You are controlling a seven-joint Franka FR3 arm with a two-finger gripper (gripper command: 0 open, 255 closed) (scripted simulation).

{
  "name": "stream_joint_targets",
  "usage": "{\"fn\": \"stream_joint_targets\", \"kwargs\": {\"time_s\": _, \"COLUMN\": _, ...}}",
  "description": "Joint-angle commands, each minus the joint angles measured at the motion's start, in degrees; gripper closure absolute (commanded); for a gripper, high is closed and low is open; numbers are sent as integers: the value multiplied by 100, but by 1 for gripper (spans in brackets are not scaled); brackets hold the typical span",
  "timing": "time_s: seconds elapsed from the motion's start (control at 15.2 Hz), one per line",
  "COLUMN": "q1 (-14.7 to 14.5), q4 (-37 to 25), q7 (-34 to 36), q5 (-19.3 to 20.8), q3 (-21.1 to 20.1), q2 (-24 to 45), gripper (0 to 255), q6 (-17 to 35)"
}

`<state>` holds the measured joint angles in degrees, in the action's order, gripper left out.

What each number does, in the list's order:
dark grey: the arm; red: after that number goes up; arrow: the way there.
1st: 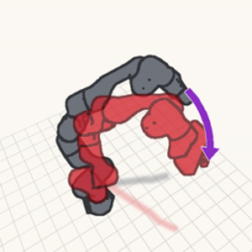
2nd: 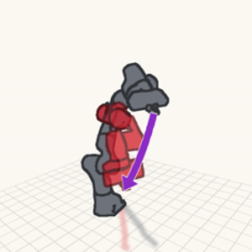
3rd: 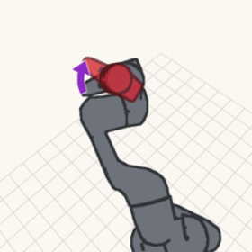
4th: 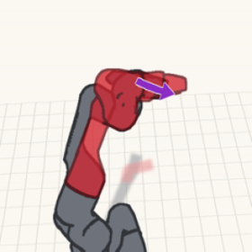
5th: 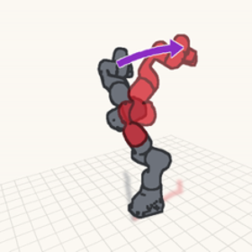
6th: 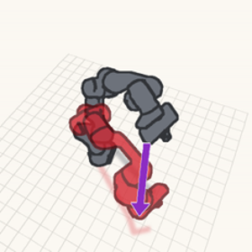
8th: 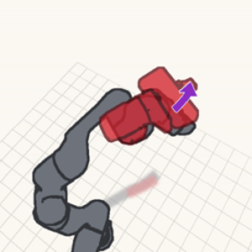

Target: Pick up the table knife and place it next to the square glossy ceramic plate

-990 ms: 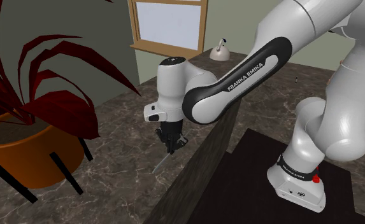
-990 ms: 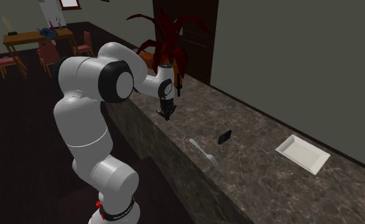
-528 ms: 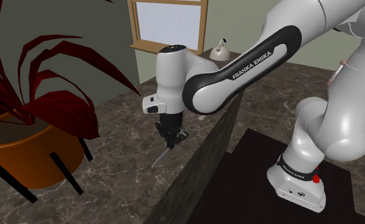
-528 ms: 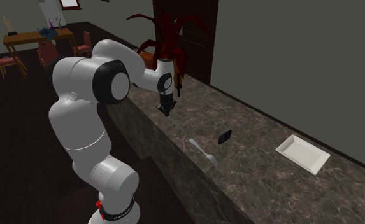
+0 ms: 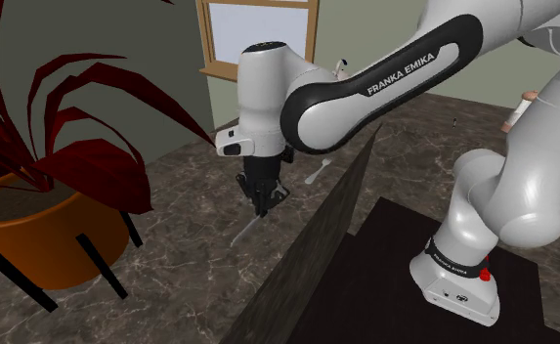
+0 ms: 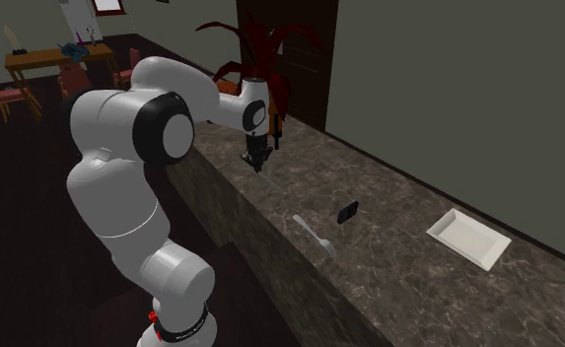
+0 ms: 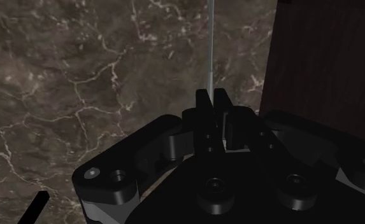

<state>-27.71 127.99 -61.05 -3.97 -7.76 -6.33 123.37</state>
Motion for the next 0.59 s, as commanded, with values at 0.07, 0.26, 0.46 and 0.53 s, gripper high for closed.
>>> {"fn": "stream_joint_targets", "kwargs": {"time_s": 0.07, "q1": 6, "q4": -152, "q7": -5, "q5": -5, "q3": 11, "q2": -110, "gripper": 255, "q6": -264}}
{"fn": "stream_joint_targets", "kwargs": {"time_s": 0.26, "q1": 70, "q4": -205, "q7": -146, "q5": -3, "q3": 97, "q2": -204, "gripper": 255, "q6": -419}}
{"fn": "stream_joint_targets", "kwargs": {"time_s": 0.46, "q1": 259, "q4": -113, "q7": -574, "q5": 18, "q3": 349, "q2": -303, "gripper": 255, "q6": -447}}
{"fn": "stream_joint_targets", "kwargs": {"time_s": 0.53, "q1": 321, "q4": -95, "q7": -716, "q5": 29, "q3": 435, "q2": -324, "gripper": 255, "q6": -458}}
